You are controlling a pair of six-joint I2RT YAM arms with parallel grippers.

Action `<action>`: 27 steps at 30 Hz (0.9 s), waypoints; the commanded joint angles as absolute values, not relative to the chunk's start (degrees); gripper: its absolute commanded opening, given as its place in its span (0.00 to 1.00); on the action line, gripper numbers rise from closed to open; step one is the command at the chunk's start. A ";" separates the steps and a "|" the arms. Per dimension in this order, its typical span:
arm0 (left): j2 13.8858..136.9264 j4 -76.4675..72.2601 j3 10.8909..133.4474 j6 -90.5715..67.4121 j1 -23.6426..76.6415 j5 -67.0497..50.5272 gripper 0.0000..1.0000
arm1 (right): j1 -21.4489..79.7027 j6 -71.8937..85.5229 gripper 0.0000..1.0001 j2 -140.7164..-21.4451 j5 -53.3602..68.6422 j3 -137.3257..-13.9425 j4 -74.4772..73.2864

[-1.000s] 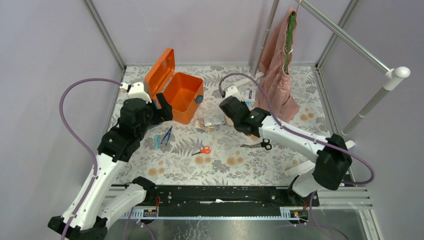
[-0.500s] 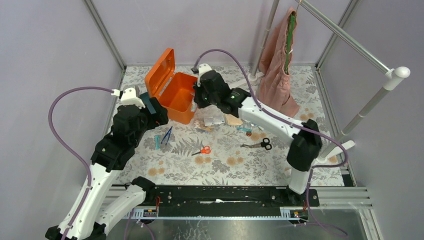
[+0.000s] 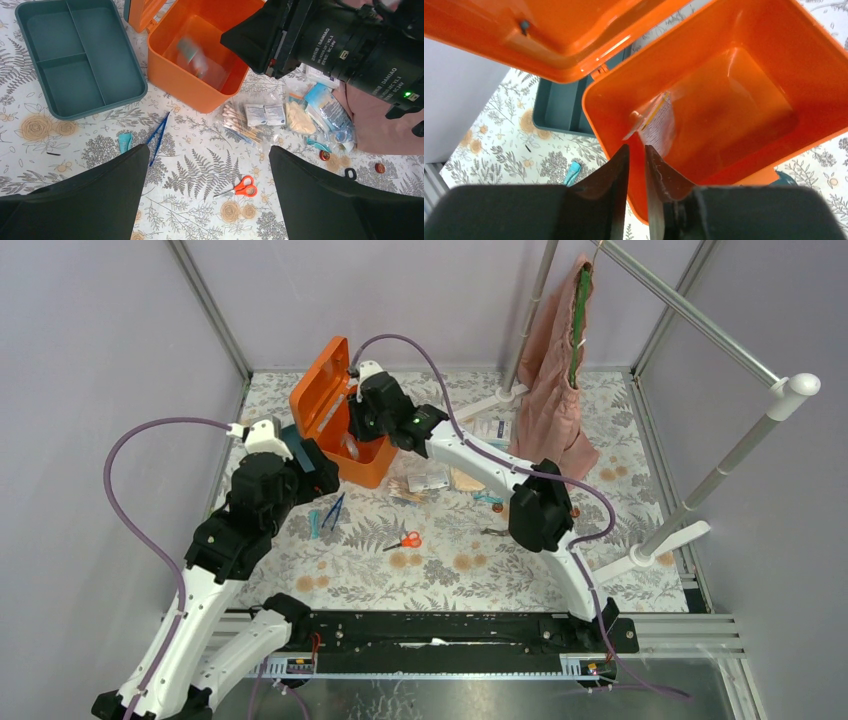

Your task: Organize the medicine kit

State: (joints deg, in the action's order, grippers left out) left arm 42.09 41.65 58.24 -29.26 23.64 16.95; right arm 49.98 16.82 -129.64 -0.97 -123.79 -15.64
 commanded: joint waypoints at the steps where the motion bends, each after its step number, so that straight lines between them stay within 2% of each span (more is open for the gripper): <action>1: 41.57 42.91 57.88 -29.84 23.82 17.68 0.99 | 49.63 15.75 0.28 -127.83 -1.07 -126.67 -16.05; 4: 41.76 42.98 57.66 -29.76 23.82 17.93 0.99 | 48.91 15.60 0.36 -124.33 -1.12 -123.33 -14.83; 9: 42.85 42.74 57.39 -29.57 23.82 18.19 0.99 | 47.00 14.07 0.43 -115.64 -0.96 -114.38 -14.22; 21: 45.37 39.60 57.27 -28.65 23.82 17.18 0.99 | 33.18 17.99 0.54 -89.41 -4.59 -75.27 -14.46; 27: 46.40 38.61 56.79 -28.68 23.82 15.67 0.99 | 31.37 17.33 0.59 -87.32 -11.63 -69.82 -22.73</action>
State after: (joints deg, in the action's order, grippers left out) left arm 45.91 41.71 57.54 -29.21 23.64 16.82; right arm 31.40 17.72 -88.82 -6.31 -71.72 -18.20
